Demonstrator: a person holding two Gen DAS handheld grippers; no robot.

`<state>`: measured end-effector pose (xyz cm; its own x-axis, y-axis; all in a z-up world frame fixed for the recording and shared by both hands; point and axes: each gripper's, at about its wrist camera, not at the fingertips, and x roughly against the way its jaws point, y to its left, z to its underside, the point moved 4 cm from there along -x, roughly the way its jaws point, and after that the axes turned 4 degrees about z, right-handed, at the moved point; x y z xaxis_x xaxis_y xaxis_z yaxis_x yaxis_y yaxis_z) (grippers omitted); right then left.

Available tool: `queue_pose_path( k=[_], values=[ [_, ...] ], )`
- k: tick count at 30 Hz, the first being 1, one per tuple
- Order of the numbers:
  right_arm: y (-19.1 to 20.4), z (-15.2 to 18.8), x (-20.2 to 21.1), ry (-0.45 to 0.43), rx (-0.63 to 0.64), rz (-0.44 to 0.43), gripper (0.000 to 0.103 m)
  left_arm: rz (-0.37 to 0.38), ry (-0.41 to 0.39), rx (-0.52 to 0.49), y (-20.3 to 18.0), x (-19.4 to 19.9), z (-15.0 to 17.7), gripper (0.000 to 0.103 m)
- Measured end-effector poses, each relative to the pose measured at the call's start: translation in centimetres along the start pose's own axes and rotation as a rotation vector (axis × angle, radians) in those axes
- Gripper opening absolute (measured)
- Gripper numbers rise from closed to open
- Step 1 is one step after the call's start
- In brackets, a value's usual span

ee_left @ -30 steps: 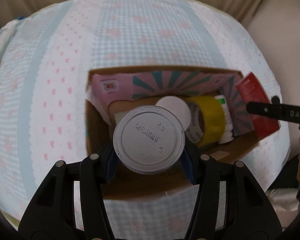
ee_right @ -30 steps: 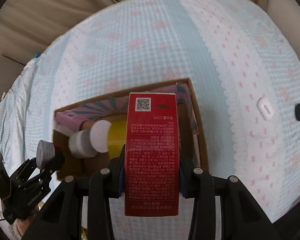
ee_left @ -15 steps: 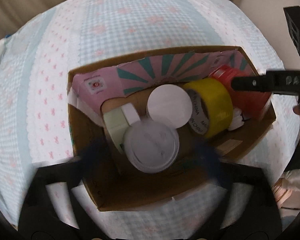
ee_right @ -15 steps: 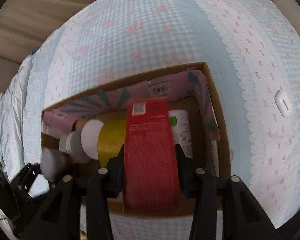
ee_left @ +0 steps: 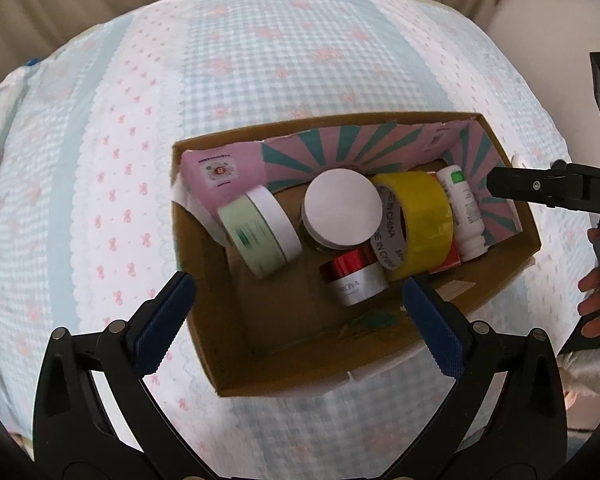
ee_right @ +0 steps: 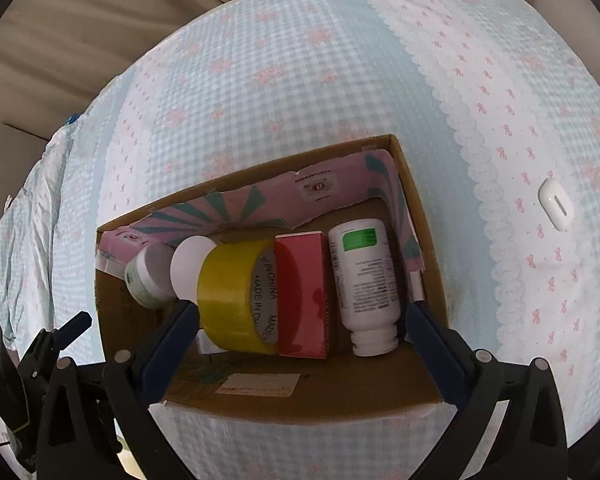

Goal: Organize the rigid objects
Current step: 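Open both tools and lift them away from the box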

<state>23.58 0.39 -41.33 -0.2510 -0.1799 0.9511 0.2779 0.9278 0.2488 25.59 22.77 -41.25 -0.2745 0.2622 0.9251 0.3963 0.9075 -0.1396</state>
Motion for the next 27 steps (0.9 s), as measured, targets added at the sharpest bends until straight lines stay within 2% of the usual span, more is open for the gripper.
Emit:
queue_pose_path(
  k=[1,3,8,14,19,22,27],
  values=[
    [0.1,0.0,0.3,-0.006,0.002,-0.001,0.103,-0.007,-0.003,0.004,0.0,0.3,0.1,0.103],
    [0.2,0.0,1.1,-0.023,0.004,0.005,0.103,-0.030,-0.006,0.021,0.0,1.1,0.1,0.103],
    [0.6,0.6,3.5,-0.040,-0.002,0.008,0.103,-0.034,-0.028,0.062,-0.2,4.3,0.3,0.103],
    [1.8,1.2,8.5,-0.099,0.035,0.024,0.103,-0.030,-0.046,0.096,-1.3,8.9,0.3,0.103],
    [2.2,1.5,13.4,-0.160,0.093,0.066,0.103,-0.031,-0.105,0.085,-3.1,12.4,0.1,0.103],
    [1.4,1.5,15.7,-0.211,0.104,0.103,0.103,-0.026,-0.127,0.081,-4.6,13.8,-0.3,0.103],
    [-2.3,1.6,19.7,-0.277,0.050,0.126,0.103,-0.045,-0.176,0.048,-8.5,15.7,-1.6,0.103]
  ],
)
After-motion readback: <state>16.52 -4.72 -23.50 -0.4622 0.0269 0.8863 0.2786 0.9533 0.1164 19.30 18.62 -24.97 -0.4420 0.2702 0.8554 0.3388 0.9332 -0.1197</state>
